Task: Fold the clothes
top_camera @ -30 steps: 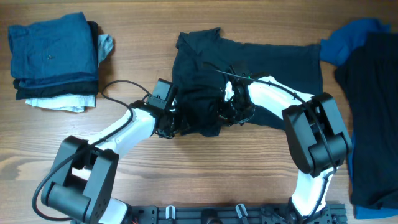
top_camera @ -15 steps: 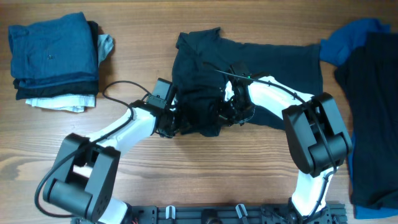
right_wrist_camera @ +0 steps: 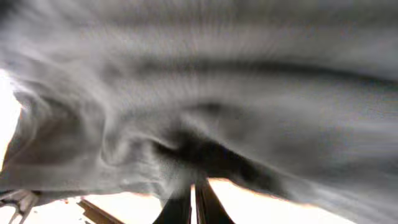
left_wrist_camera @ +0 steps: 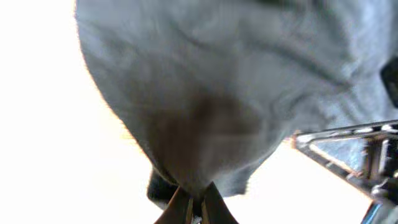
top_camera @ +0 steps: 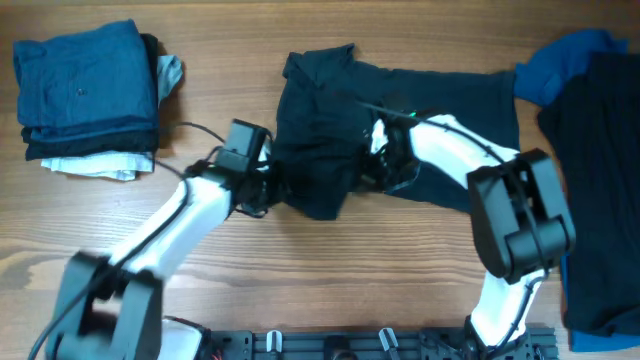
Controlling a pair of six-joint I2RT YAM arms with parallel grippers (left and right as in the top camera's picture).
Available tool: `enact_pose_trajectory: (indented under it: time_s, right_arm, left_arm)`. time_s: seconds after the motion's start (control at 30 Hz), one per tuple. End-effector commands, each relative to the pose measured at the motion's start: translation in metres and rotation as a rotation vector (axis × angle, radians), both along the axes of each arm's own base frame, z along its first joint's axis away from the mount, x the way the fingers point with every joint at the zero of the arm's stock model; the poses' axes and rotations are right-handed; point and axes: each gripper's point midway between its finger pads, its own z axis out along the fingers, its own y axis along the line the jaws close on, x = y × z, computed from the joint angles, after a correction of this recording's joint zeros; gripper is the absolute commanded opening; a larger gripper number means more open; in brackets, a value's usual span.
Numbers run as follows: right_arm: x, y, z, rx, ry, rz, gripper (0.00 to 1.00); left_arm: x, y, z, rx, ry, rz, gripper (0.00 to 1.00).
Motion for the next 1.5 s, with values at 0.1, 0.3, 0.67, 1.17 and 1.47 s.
enact_pose_trajectory:
  time_s: [0.1,0.3,0.67,1.17,1.47]
  right_arm:
    - [0.042,-0.071,0.072,-0.144,-0.229,-0.076,0.08]
    - [-0.009,-0.174,0.079,-0.445,-0.033,-0.19,0.6]
    - [-0.066,-0.255,0.029,-0.552,0.174,-0.379,0.63]
    - [-0.035,-0.241,0.019,-0.445,-0.016,-0.235,0.46]
    - [-0.031,-0.212,0.018,-0.501,-0.066,-0.061,0.57]
  left_arm:
    - [0.01,0.024,0.016,0.079,-0.083,0.024,0.04]
    - [0.016,0.042,0.013,0.174,-0.109,0.067,0.06]
    - [0.013,0.043,-0.007,0.194,-0.052,0.062,0.07]
    - [0.017,0.041,-0.007,0.19,-0.066,0.063,0.07]
    - [0.018,0.041,-0.006,0.188,-0.07,0.064,0.08]
